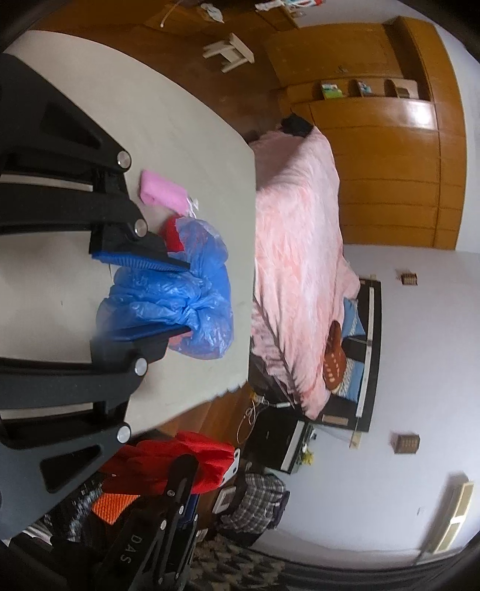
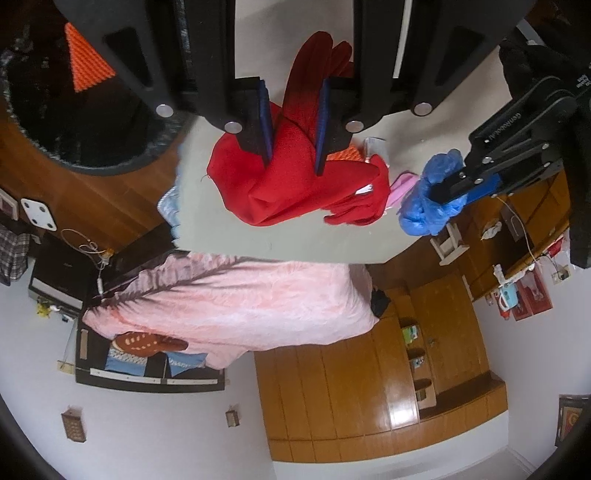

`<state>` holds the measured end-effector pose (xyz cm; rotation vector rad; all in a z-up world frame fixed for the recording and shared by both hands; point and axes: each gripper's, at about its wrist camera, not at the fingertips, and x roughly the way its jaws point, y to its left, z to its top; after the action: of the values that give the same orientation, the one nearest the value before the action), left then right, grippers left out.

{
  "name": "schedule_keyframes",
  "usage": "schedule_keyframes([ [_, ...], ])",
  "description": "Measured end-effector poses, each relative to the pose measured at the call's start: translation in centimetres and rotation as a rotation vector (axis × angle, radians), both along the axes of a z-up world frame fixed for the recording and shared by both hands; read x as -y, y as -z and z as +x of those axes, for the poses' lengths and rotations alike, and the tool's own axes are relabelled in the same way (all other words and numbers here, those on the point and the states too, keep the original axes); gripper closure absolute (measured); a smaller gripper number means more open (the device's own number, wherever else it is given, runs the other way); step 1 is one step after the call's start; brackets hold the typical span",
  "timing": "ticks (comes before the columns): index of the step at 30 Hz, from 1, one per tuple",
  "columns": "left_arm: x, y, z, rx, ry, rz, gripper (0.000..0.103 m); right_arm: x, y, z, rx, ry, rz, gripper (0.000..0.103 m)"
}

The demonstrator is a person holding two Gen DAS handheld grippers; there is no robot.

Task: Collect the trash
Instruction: 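Carry the blue bag and red cloth in both tools over the trash bin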

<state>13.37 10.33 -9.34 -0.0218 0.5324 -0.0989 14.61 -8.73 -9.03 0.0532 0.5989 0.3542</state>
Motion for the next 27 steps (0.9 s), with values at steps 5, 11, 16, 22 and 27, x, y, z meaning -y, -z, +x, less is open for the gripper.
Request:
schedule_keyframes([
  [5,2.7,-0.7,-0.1,0.019,0.052,-0.001,0.077,2.7,-0.7,-1.0,0.015,0.047,-0.006,0.083],
  [11,6.5,-1.1,0.1,0.03,0.122,-0.006,0.077,6.3,-1.0,-1.9,0.019,0.116,-0.013,0.083],
  [16,9.6,-0.9,0.0,0.029,0.18,-0.009,0.077,9.3,-1.0,-2.7,0.018,0.172,-0.02,0.083],
  [22,13.9,-0.4,0.3,0.024,0.263,-0.014,0.077,12.9,-0.5,-3.6,0.002,0.238,-0.031,0.083],
  [27,16.9,0.1,0.4,0.023,0.323,-0.013,0.077,15.5,0.2,-4.3,-0.016,0.29,-0.041,0.083],
])
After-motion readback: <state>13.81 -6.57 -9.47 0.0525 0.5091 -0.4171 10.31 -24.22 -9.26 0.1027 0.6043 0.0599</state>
